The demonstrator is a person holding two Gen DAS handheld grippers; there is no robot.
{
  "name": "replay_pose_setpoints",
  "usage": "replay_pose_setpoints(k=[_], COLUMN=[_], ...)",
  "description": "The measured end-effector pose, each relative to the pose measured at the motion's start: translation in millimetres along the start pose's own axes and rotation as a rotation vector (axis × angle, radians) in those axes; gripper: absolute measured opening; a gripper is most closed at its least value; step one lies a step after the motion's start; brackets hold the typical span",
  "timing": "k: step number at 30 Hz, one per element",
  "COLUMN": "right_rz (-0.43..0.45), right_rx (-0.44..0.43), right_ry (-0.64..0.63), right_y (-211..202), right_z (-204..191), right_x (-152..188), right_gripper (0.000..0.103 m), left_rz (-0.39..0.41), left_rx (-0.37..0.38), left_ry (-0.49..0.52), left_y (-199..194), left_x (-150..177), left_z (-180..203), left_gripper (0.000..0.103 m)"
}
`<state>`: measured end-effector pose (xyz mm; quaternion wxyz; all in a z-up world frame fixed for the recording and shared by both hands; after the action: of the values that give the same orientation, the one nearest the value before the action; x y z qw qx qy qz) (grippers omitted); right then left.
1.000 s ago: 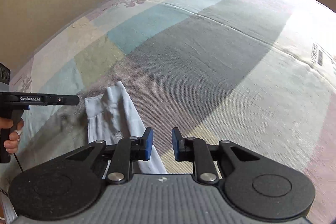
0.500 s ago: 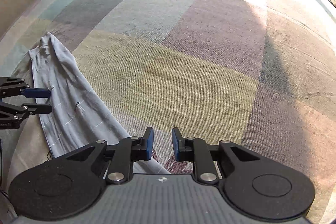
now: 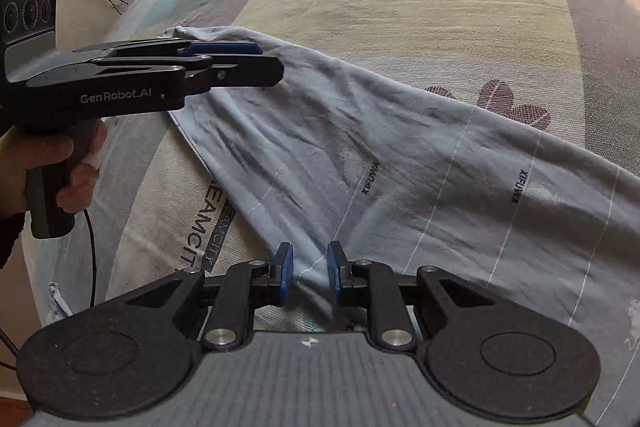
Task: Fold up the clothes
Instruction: 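Lay the grey leg down and open both grippers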
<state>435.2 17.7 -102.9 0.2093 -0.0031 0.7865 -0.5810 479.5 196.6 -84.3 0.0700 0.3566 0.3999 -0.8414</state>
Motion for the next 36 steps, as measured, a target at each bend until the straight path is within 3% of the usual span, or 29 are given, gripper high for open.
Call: replay_pose_setpoints(k=[3,6,10,12,13,20,23,26,31,36], right_rz=[-0.022,0.059,0.162,0.126,0.088,0.046,0.030,0.047,0.183,0.121], right_rx=[-0.006,0.040,0.167,0.178,0.165,0.109,0.117,0.135,0.220,0.266], right_ry=[-0.017,-0.021,-0.008,0.027,0.042,0.090,0.061,0.018,0.049,0.030], right_y=[-4,-19,-19,-9,-5,-8,-9,-17,-25,0], right_z=[0,9,29,34,35,25,22,23,56,76], right_x=[1,-16,-46,-44,-37,3,0,-14,-65,-90], right_gripper=[0.022,0.022,0.022,0.022,0.022,0.023,0.023,0.022,0.022,0.016], left_rz=[-0.099,-0.114,-0.152,-0.174,-0.166,-0.027,-0.086,-0.095,-0.099,-0.110], left_rx=[-0.015,-0.002,-0.005,-0.002,-0.003,0.040,0.049,0.051,0.061,0.047], left_ry=[-0.042,-0.061,-0.056,-0.070,-0.068,-0.080,-0.134,-0.104,-0.107,-0.103], left_y=[26,16,-1,-5,-8,12,32,27,17,17], left_x=[8,18,32,29,25,-2,6,17,28,27], left_z=[-2,0,4,5,6,1,-3,4,4,7], left_gripper=[0.042,0.043,0.043,0.043,0.043,0.046,0.045,0.046,0.047,0.047])
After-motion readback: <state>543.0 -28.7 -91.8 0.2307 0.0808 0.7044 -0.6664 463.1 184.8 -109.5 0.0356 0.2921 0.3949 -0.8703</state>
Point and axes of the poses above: each gripper's, at about its wrist camera, not at the fingertips, and y roughly the way its jaws point, z to its right, x to its underside, the point moved 2 cm from there along y, roughly the way its jaws point, and after that the axes turned 15 degrees about x, right-handed, at the moved point
